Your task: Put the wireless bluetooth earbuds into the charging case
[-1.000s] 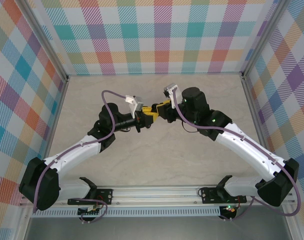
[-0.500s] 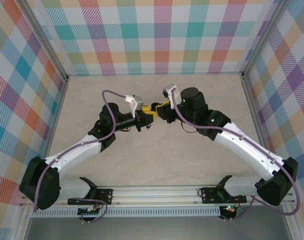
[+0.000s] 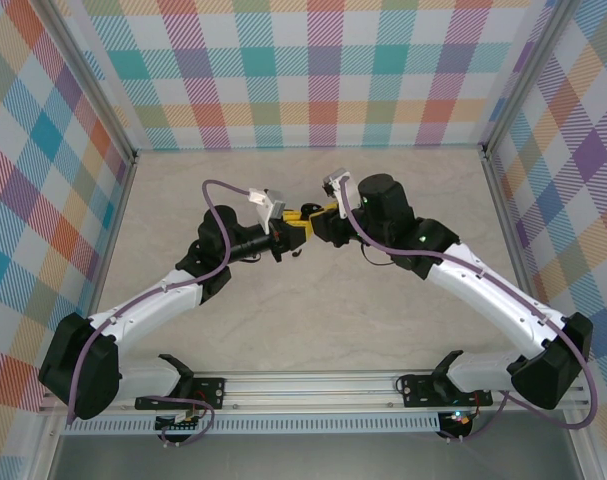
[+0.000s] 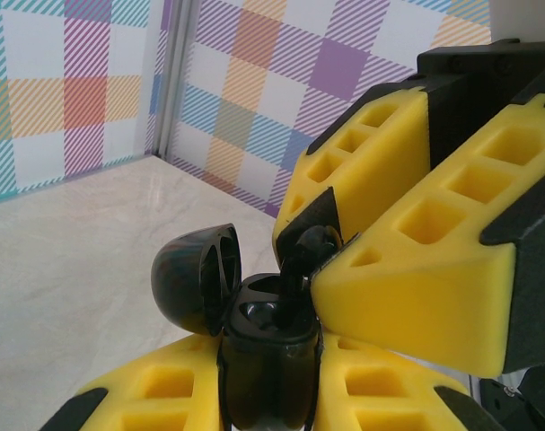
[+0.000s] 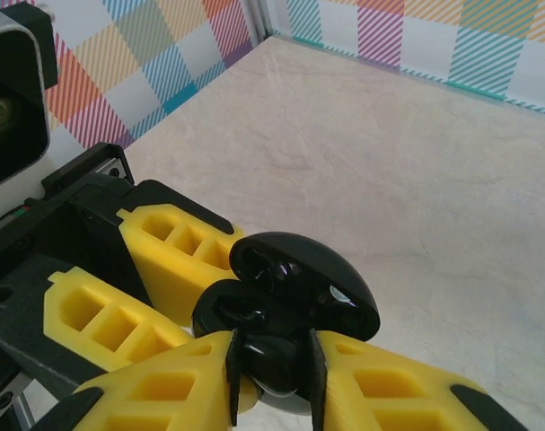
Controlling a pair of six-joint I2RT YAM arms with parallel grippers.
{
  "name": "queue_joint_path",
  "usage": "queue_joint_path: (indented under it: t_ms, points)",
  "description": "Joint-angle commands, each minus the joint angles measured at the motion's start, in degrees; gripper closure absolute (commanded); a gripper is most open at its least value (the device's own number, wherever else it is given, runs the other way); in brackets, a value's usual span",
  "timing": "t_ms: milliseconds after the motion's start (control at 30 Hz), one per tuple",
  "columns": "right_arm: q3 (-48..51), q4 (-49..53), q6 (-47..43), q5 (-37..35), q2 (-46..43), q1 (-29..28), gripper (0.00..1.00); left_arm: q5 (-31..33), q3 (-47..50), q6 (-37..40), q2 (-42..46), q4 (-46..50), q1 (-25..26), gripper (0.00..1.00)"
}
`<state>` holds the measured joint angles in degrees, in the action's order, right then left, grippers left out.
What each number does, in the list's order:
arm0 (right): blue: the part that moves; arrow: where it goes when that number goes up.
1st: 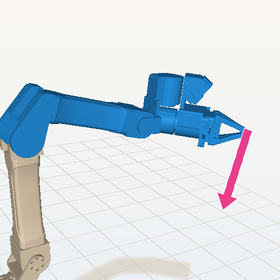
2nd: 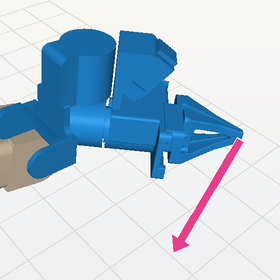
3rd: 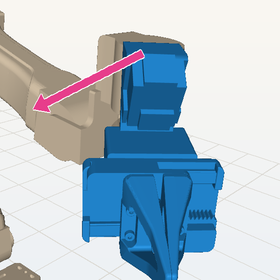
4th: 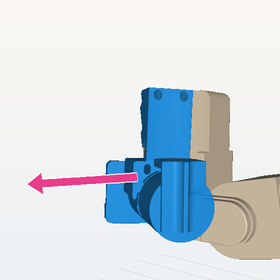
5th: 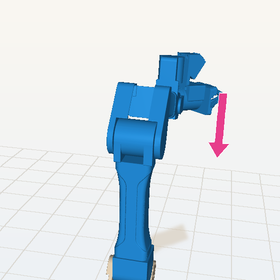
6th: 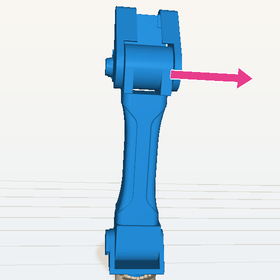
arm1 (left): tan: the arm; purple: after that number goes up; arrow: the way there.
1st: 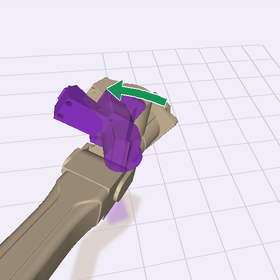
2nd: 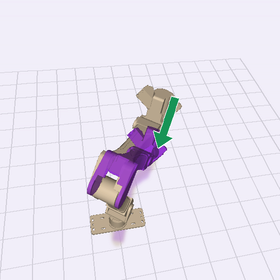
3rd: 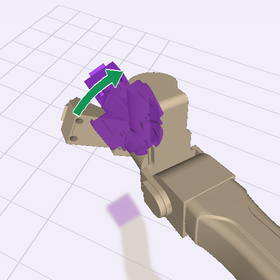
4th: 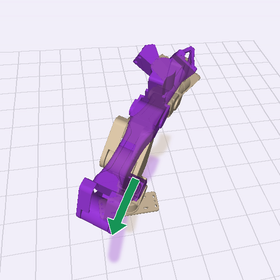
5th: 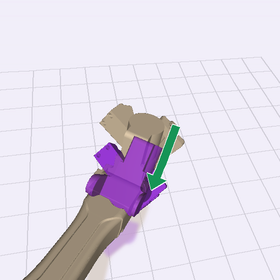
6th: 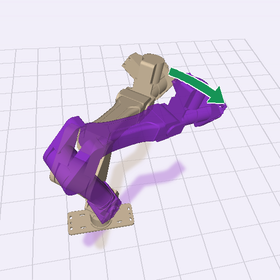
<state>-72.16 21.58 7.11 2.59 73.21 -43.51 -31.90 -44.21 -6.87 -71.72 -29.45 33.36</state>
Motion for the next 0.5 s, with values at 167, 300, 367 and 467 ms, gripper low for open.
queue_joint_path:
  t_ms: [167,300,367,467]
  points:
    - [-3.3,2.2,1.5,1.4,0.7,-0.4,0.60,-1.1,-2.3,-0.6,-0.6,-3.1,0.6,1.00]
    - [-3.7,2.5,2.1,0.9,-0.5,-0.4,0.52,-1.0,-1.9,-0.4,-0.8,-2.8,0.6,1.00]
    - [-3.8,2.7,2.4,0.1,-1.0,-0.4,0.48,-1.1,-1.9,-0.4,-0.9,-2.8,0.6,1.00]
    - [-4.3,3.6,3.0,-1.4,-1.4,-0.4,0.45,-1.1,-1.7,-0.3,-0.8,-2.7,0.6,1.00]
